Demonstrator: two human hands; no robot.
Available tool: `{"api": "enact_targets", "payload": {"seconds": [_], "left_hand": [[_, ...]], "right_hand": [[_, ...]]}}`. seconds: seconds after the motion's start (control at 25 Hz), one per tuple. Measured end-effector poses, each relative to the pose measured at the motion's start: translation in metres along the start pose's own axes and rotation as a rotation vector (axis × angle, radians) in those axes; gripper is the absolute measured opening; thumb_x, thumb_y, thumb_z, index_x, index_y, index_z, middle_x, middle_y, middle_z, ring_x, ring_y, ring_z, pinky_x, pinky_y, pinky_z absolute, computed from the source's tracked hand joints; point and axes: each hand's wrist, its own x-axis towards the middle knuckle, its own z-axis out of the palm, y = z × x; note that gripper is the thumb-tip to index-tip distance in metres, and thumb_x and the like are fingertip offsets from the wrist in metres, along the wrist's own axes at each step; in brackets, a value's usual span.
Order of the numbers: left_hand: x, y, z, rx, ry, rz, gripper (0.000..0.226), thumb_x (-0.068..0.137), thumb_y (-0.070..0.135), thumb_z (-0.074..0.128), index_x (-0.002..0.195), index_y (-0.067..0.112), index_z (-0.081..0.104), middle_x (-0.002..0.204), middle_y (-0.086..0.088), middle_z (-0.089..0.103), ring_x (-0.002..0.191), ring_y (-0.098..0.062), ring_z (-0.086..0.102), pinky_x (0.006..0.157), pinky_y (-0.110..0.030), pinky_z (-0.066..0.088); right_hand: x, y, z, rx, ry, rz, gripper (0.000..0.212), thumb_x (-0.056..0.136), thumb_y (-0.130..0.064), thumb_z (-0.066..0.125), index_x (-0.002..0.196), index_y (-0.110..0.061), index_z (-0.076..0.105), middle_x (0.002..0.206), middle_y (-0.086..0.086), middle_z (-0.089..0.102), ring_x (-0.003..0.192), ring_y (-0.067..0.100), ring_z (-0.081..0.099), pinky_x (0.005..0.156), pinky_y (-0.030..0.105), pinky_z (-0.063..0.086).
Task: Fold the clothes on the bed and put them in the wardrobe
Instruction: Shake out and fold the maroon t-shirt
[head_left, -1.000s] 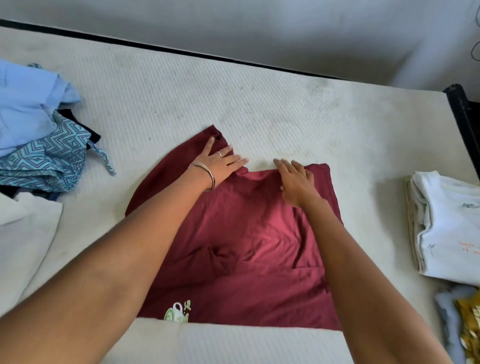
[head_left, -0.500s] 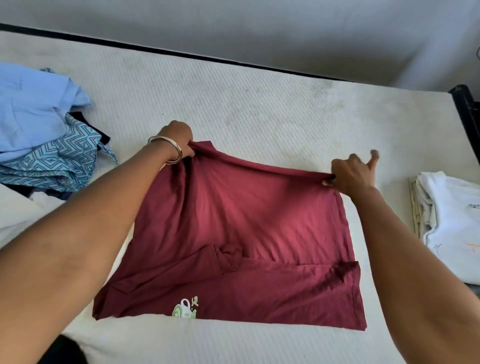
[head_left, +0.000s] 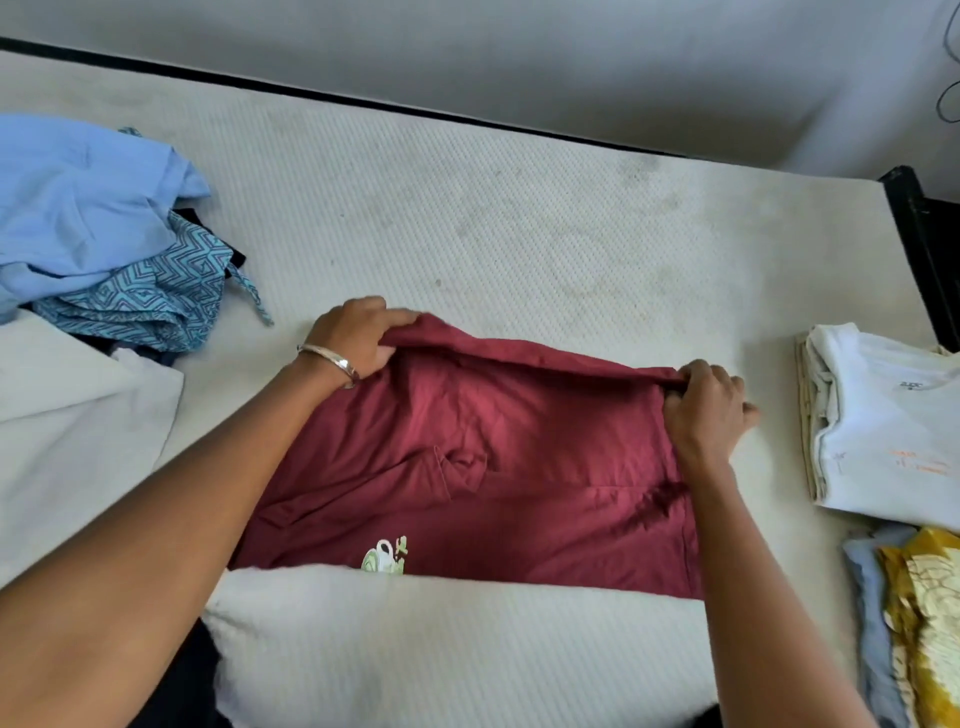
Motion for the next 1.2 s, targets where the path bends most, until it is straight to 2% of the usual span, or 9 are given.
{"api": "enact_targets", "payload": {"seconds": [0.24,0.36,0.56,0.64,0.76,0.84,0.92,1.08,1.2], "left_hand": [[-0.129,0.018,0.046,0.168,0.069,0.049,0.095,0.063,0.015,0.084,0.143,0.039,0.039,0.076,-0.001,0.047,0.048,-0.025,0.051,0.040,-0.032,0.050],[-0.167,0.029,0.071,0.200,-0.024,-0.055,0.094,0.072,0.016,0.078,0.149,0.037,0.028,0.092,-0.006,0.055,0.067,-0.032,0.063,0.051,-0.041,0.056],[-0.183,0.038,0.075,0.089,-0.175,-0.284,0.076,0.091,0.021,0.059,0.151,0.036,0.016,0.119,-0.007,0.052,0.105,-0.030,0.058,0.082,-0.044,0.053],[-0.183,0.035,0.072,-0.020,-0.246,-0.270,0.080,0.087,0.029,0.065,0.151,0.037,0.017,0.117,-0.007,0.059,0.103,-0.029,0.061,0.083,-0.041,0.052],[-0.186,0.031,0.060,-0.277,-0.448,-0.209,0.080,0.071,0.063,0.069,0.141,0.038,0.038,0.082,0.003,0.066,0.078,-0.015,0.065,0.076,-0.031,0.052],[-0.189,0.029,0.063,-0.384,-0.156,-0.334,0.061,0.071,0.066,0.066,0.120,0.031,0.059,0.071,0.005,0.064,0.072,-0.016,0.064,0.072,-0.032,0.051],[-0.183,0.021,0.070,-0.411,0.213,-0.630,0.040,0.081,0.041,0.071,0.109,0.014,0.063,0.084,-0.006,0.067,0.087,-0.029,0.064,0.078,-0.036,0.047],[-0.171,0.014,0.073,-0.577,0.125,-1.124,0.065,0.077,0.038,0.077,0.125,0.002,0.051,0.123,-0.022,0.057,0.115,-0.040,0.054,0.097,-0.042,0.042],[-0.167,0.008,0.065,-0.616,0.195,-1.109,0.032,0.076,0.029,0.078,0.095,0.005,0.066,0.105,-0.019,0.067,0.100,-0.037,0.062,0.087,-0.037,0.048]], "right_hand": [[-0.104,0.045,-0.009,0.283,0.036,0.130,0.026,0.072,0.011,0.055,0.093,-0.001,0.065,0.102,0.019,0.063,0.096,0.038,0.052,0.083,0.040,0.041],[-0.129,0.060,-0.001,0.278,-0.050,0.137,0.028,0.072,0.017,0.054,0.092,0.003,0.067,0.106,0.021,0.060,0.099,0.038,0.054,0.084,0.034,0.041],[-0.136,0.063,-0.004,0.328,-0.024,0.183,0.032,0.075,0.017,0.050,0.096,0.005,0.071,0.108,0.022,0.060,0.097,0.040,0.058,0.088,0.038,0.046],[-0.141,0.063,-0.004,0.297,-0.043,0.225,0.031,0.075,0.018,0.049,0.096,0.008,0.070,0.114,0.024,0.057,0.103,0.042,0.055,0.089,0.040,0.044],[-0.151,0.048,0.000,0.099,-0.116,0.317,0.032,0.071,0.015,0.054,0.097,0.002,0.069,0.134,0.024,0.045,0.119,0.045,0.038,0.096,0.053,0.036],[-0.160,0.017,0.005,0.156,-0.074,0.136,0.038,0.068,0.011,0.056,0.099,-0.004,0.071,0.123,0.021,0.055,0.111,0.044,0.045,0.090,0.052,0.040],[-0.176,-0.030,0.013,0.331,-0.126,-0.244,0.038,0.069,0.007,0.058,0.101,-0.008,0.072,0.105,0.016,0.063,0.098,0.039,0.054,0.083,0.043,0.045],[-0.211,-0.114,0.030,0.313,-0.473,-0.728,0.058,0.069,-0.004,0.075,0.124,-0.016,0.062,0.125,0.006,0.054,0.116,0.027,0.041,0.095,0.040,0.040],[-0.239,-0.142,0.042,-0.040,-0.500,-0.994,0.085,0.050,-0.025,0.091,0.129,-0.022,0.059,0.137,0.007,0.052,0.126,0.027,0.036,0.101,0.055,0.039]]}}
